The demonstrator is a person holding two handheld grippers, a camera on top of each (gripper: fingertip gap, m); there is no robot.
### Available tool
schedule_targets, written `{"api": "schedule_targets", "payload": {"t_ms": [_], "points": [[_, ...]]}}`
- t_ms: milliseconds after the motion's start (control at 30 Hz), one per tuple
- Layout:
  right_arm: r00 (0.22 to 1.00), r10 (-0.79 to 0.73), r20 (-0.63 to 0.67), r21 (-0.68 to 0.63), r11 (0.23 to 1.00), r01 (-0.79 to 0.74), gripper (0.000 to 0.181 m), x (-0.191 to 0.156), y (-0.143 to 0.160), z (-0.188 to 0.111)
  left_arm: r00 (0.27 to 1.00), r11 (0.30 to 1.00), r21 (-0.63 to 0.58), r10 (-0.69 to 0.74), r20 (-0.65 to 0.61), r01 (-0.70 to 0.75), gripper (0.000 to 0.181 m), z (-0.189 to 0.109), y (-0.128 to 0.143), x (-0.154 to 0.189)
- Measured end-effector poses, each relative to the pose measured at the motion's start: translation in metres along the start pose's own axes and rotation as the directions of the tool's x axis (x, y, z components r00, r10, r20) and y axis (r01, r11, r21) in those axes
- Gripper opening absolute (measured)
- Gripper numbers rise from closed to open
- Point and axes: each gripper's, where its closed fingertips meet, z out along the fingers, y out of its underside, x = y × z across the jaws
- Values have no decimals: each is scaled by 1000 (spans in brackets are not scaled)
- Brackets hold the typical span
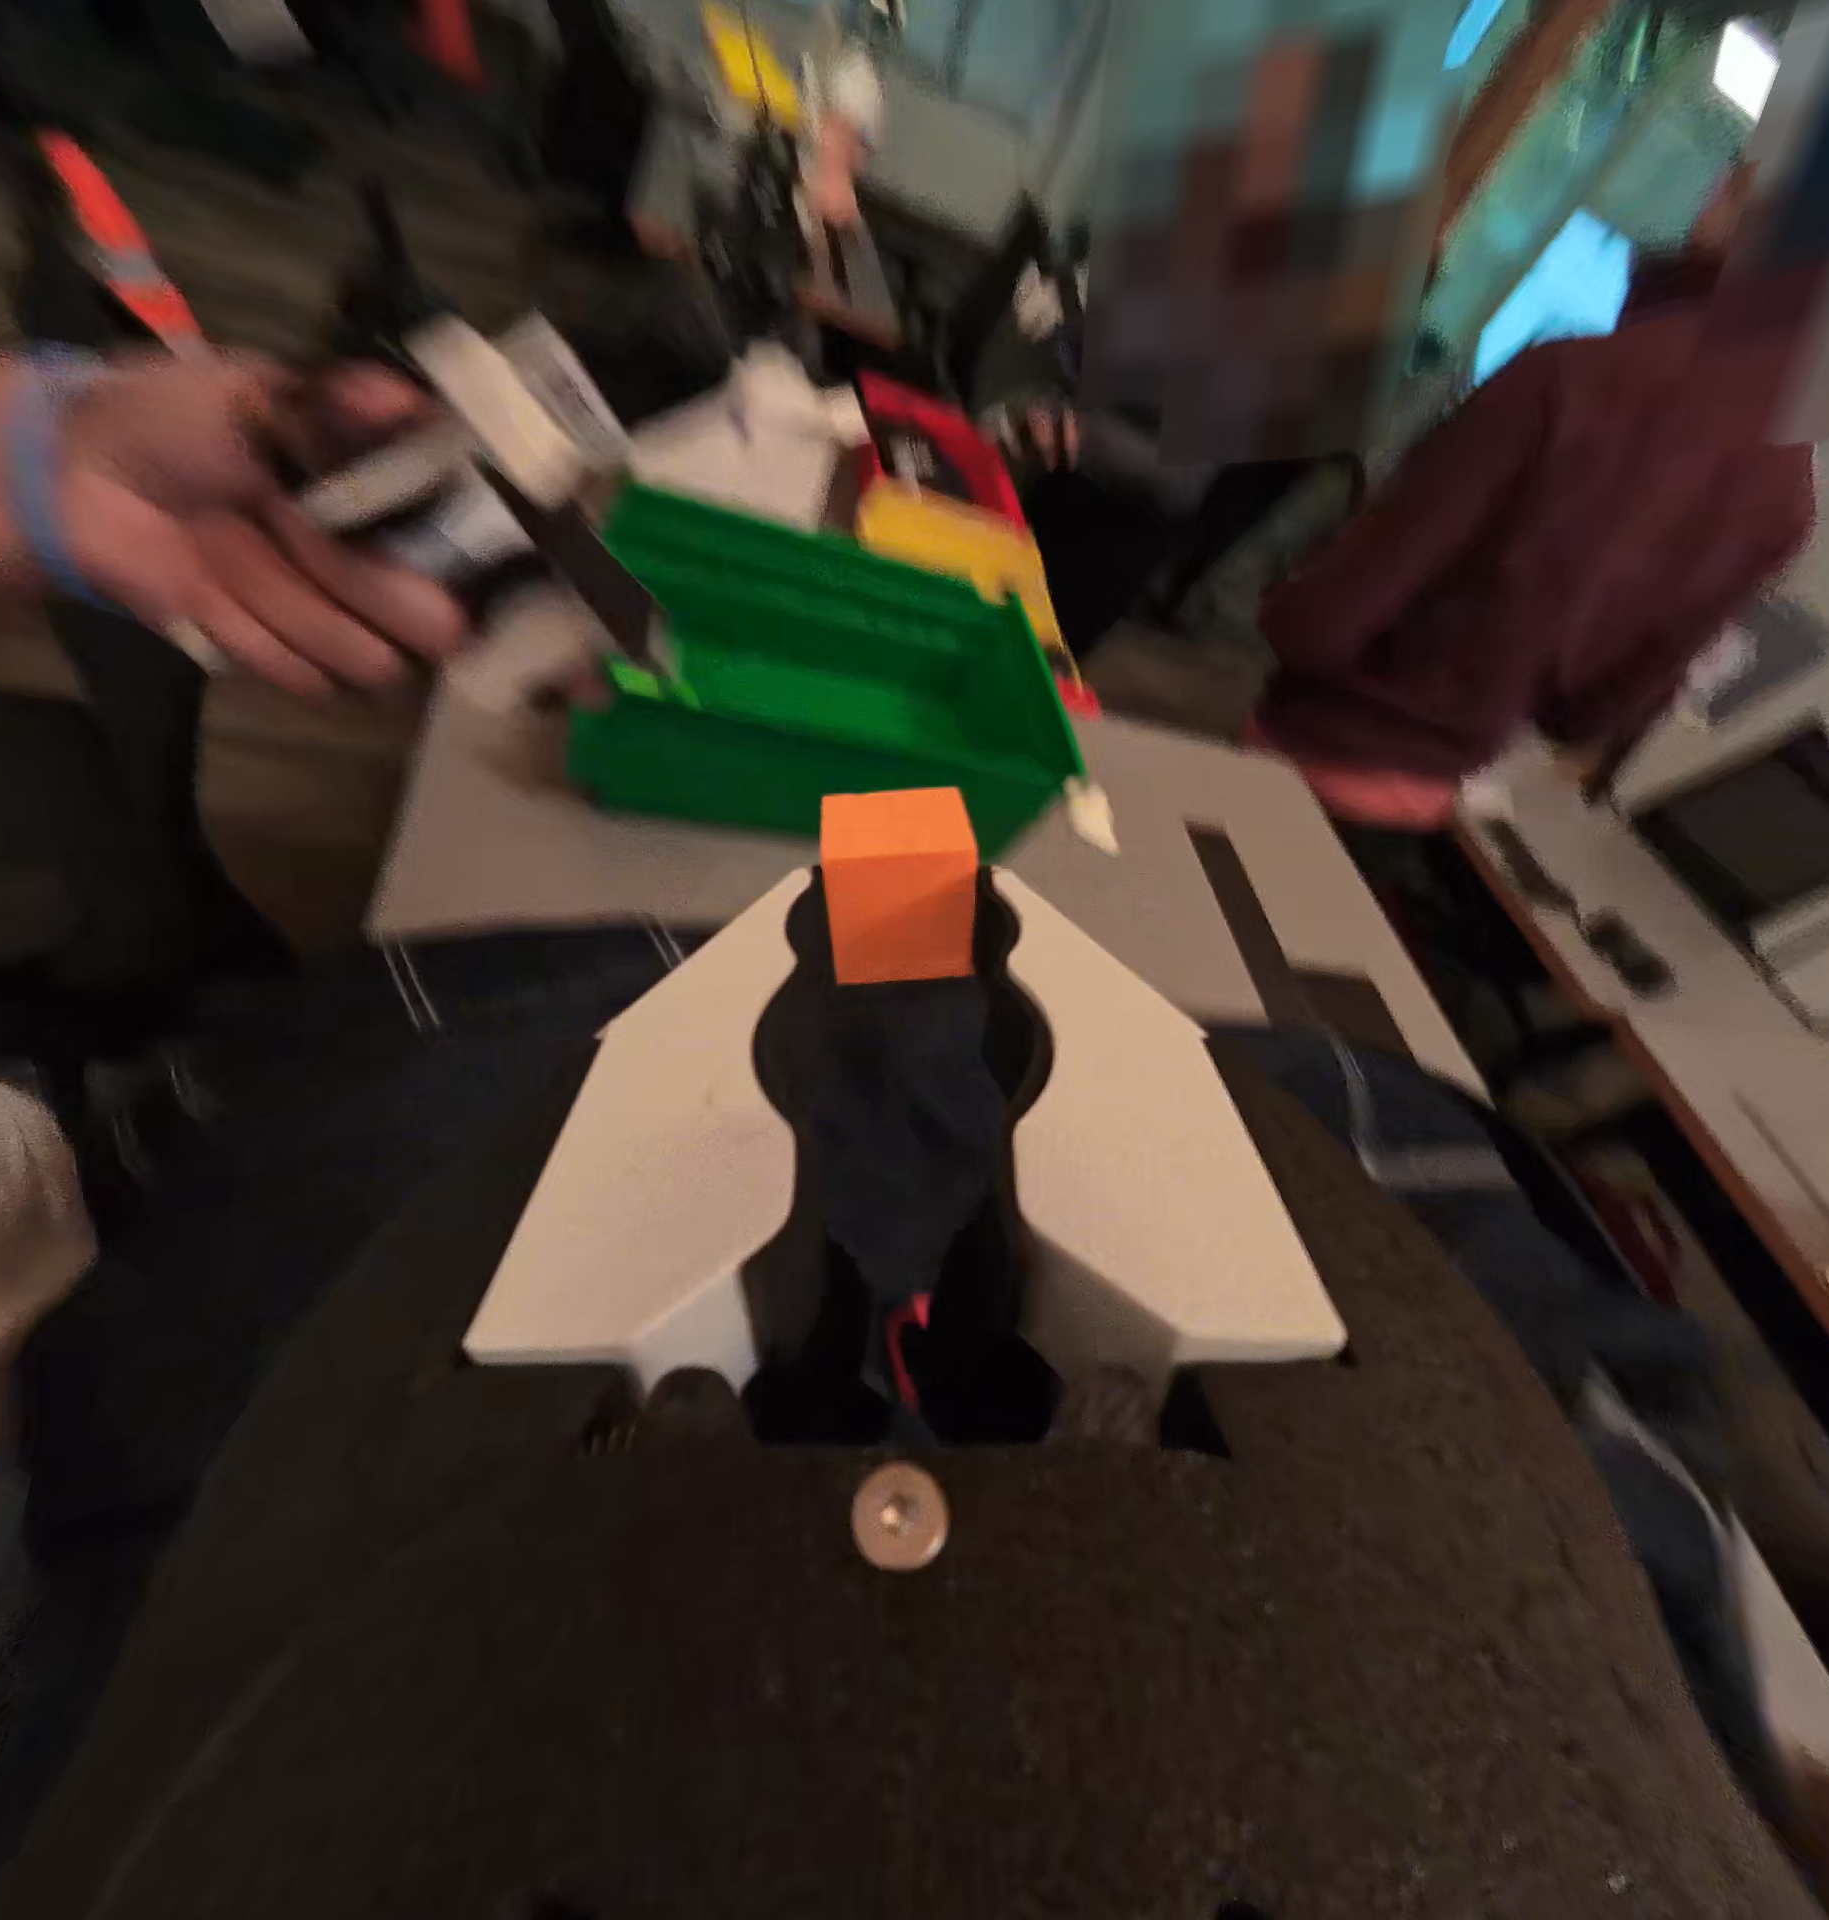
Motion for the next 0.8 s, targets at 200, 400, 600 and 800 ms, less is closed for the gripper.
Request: {"api": "schedule_targets", "payload": {"t_ms": [200,400,600,800], "points": [[975,150,164,-663,749,-4,27,25,114,-17,937,978,-77,206,282,-192,39,-64,21,-6],[906,323,273,-864,496,84,27,24,179,19,891,975,-131,219,398,-181,39,-112,42,-8],[881,345,323,-910,370,189,27,25,207,28,882,980,-99,197,428,-171,42,-140,44,-8],[876,365,316,-922,334,194,27,18,212,29,883,984,-64,180,433,-169,39,-152,42,-7]]}}
